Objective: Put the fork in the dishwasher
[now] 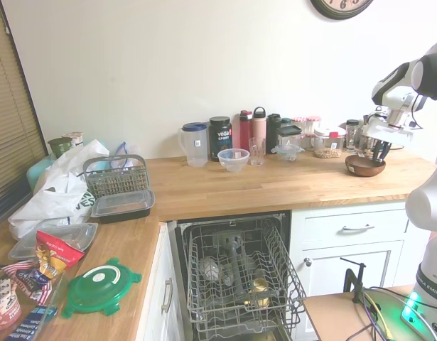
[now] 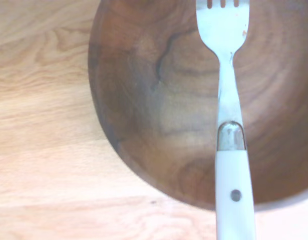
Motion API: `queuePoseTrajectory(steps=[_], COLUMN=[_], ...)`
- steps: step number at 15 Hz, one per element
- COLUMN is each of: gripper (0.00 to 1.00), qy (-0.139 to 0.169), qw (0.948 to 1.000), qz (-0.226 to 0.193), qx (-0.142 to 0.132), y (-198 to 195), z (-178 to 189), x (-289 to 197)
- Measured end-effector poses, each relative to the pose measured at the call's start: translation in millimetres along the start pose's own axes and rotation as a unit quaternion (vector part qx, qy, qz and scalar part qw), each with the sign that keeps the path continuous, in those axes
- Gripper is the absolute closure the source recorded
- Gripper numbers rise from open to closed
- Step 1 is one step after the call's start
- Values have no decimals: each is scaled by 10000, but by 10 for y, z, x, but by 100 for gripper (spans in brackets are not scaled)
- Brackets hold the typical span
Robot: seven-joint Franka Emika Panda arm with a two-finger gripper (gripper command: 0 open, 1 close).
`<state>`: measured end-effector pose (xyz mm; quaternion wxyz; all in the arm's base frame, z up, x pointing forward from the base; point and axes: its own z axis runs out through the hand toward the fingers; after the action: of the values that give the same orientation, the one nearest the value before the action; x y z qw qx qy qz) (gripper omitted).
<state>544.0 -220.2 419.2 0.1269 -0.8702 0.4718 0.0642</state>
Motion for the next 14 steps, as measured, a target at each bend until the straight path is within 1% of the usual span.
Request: queuePoseTrajectory(steps=[3,5,6,8,10,12,14], gripper=[100,100,100,100,100,100,100], qy=[162,393,528,837,1121,1377,1641], qw=[9997,9983,9969,9923,9872,9824,9767], qz=[-182,-397,-542,-840,-1063,-1228,-1383], qx=[73,146,203,354,396,289,87], y=[97,162,167,166,137,35,-124], z=[-114,-227,-307,-484,-541,-396,-67], x=[-307,-637,-825,-1224,-1686,-2295,-3108])
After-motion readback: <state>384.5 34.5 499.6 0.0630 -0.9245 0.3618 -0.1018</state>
